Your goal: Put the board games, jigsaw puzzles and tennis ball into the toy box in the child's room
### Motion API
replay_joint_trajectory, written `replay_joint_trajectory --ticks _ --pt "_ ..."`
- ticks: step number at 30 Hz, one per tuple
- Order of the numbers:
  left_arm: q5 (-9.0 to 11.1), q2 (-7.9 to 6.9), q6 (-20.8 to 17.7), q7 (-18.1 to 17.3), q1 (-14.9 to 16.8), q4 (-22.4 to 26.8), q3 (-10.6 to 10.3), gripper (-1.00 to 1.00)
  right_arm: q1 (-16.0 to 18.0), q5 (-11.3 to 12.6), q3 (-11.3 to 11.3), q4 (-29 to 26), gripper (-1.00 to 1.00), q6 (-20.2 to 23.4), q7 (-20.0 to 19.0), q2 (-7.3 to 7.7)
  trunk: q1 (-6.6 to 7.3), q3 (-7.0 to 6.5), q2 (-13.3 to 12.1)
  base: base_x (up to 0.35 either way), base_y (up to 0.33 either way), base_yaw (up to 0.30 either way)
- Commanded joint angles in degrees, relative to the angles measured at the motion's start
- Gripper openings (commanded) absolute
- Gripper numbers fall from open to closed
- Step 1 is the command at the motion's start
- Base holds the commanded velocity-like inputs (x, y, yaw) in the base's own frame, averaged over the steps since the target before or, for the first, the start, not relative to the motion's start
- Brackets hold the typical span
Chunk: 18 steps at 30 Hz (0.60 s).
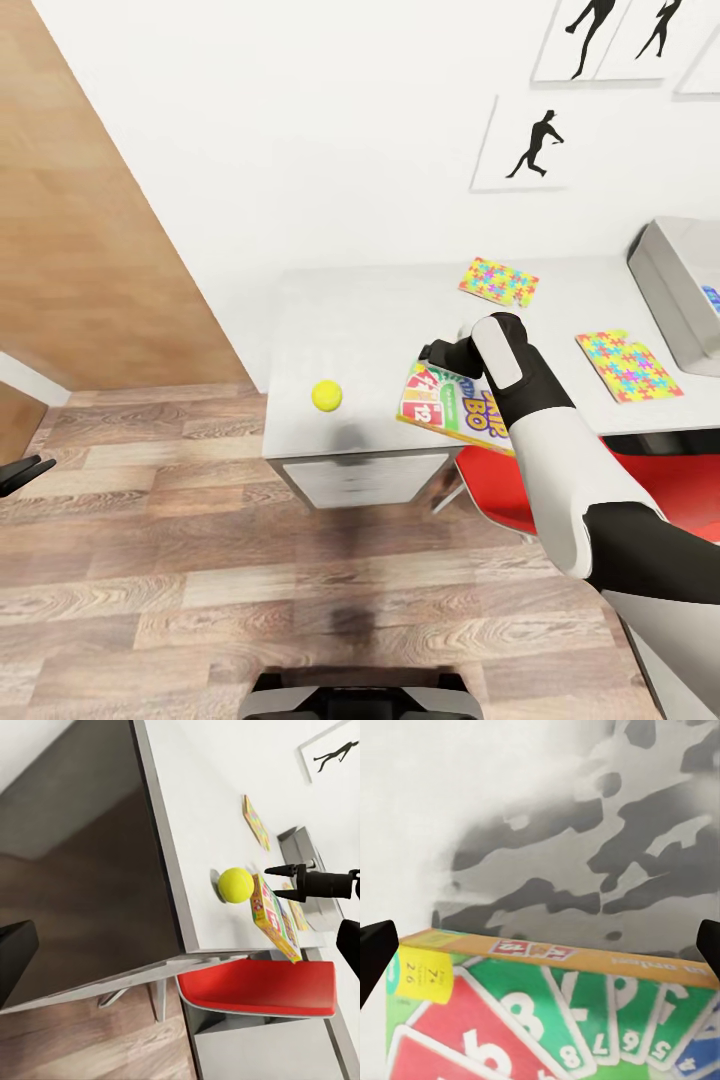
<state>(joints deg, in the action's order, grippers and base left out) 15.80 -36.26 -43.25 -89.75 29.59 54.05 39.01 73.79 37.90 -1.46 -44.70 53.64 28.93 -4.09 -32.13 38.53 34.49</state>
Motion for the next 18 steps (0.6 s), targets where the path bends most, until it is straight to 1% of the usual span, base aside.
replay_joint_trajectory --ticks 1,10,18 --pt "-0.1 0.00 -0.6 -0.2 0.0 0.0 0.0 1.00 0.0 0.6 -0.1 0.0 1.00 0.1 0.6 0.03 -0.02 0.06 0.1 0.000 0.000 0.000" --pt "-0.1 0.04 -0.6 -0.2 0.0 0.0 0.0 1.00 0.0 0.6 -0.1 0.0 1.00 0.0 0.6 0.05 -0.02 0.06 0.1 -0.064 0.000 0.000" --pt "-0.1 0.05 -0.6 -0.2 0.0 0.0 0.0 1.00 0.0 0.6 -0.1 0.0 1.00 -0.1 0.6 0.04 -0.02 0.06 0.1 -0.008 0.000 0.000"
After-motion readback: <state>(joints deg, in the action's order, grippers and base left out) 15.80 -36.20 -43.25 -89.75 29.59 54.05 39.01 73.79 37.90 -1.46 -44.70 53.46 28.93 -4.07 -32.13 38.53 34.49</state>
